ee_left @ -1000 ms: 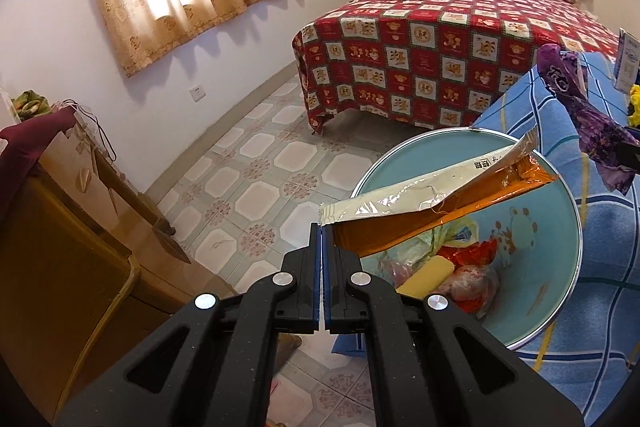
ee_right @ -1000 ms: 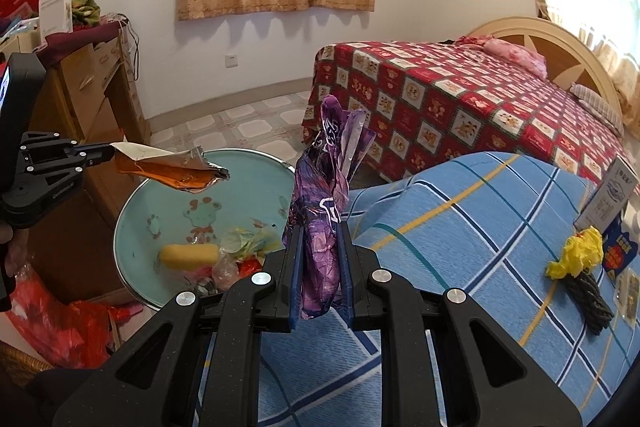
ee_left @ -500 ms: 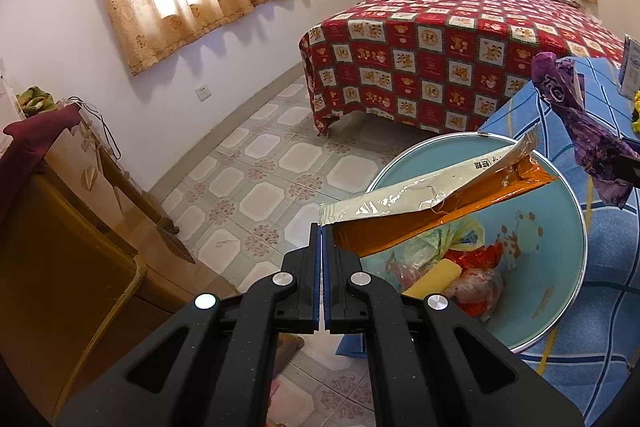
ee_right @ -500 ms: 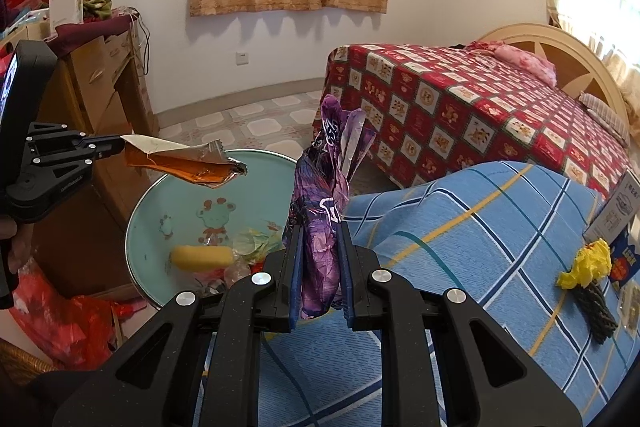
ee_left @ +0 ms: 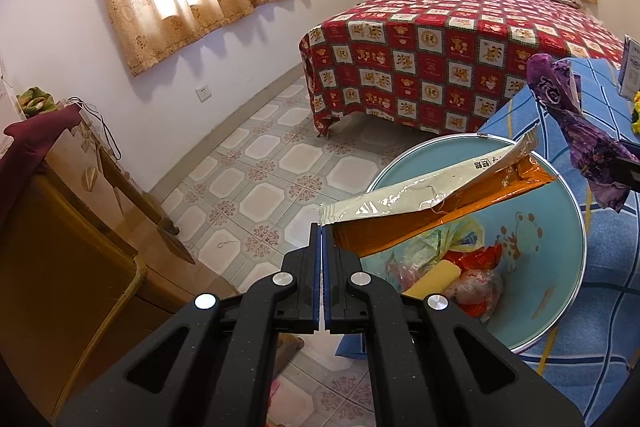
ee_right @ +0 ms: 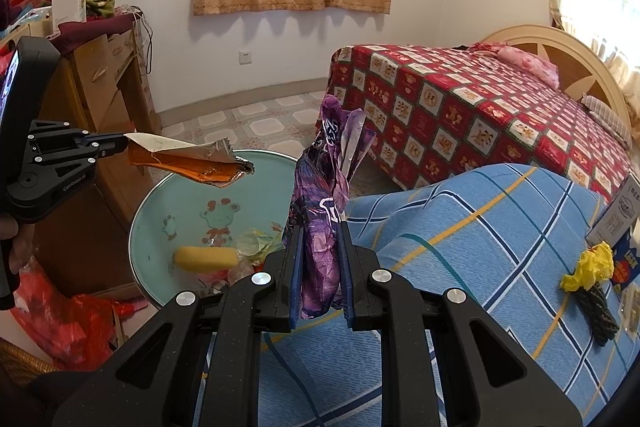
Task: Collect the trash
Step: 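Carry the orange-white and purple wrappers over the light-blue bin with both grippers, then open both grippers to drop the wrappers into the bin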
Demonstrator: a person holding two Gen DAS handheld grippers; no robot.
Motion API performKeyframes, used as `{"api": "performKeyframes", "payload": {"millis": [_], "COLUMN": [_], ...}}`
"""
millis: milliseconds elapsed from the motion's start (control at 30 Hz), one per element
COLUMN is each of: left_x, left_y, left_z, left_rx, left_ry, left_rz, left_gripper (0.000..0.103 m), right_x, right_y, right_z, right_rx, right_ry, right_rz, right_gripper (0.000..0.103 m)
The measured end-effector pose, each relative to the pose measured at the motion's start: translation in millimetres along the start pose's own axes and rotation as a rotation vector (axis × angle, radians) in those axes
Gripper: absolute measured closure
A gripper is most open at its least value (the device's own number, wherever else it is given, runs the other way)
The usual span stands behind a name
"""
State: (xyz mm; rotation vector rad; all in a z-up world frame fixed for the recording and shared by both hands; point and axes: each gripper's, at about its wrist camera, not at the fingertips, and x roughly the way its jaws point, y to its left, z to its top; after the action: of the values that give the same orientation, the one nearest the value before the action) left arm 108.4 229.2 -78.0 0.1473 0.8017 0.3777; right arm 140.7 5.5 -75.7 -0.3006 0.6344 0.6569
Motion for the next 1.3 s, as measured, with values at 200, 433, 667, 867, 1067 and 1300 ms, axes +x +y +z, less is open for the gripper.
{"api": "performKeyframes", "payload": {"millis": [200,433,667,867,1067,1300], "left_x": [0,0,0,0,-1,-7], "left_y": [-1,-1,0,-10,-19,-33], "left_z": [0,0,0,-1,-1,-3], "left_rx": [-0.001,0.000,0.000,0.005,0.006,0.028], "left_ry": [0.000,0.001,0.001,0.003,0.000,-0.024], "left_rz": [-0.001,-0.001,-0.002,-0.008,-0.050,-0.082], "left_gripper": [0.103,0.103,0.103,0.103,0.099,0.053], "right_x": [0,0,-1,0,3,2], "right_y": [0,0,0,4,9,6], "right_z": [0,0,0,0,1,-4], "right_rx": [-0.001,0.000,-0.001,-0.010,-0.031,-0.007], "right_ry": [-0.001,0.000,0.000,0.003,0.006,0.003], "right_rz": [-0.001,-0.002,0.000,0.006,0.030,0.025], "right_gripper": [0.086,0.086,0.086,0.086,0.080,0.060]}}
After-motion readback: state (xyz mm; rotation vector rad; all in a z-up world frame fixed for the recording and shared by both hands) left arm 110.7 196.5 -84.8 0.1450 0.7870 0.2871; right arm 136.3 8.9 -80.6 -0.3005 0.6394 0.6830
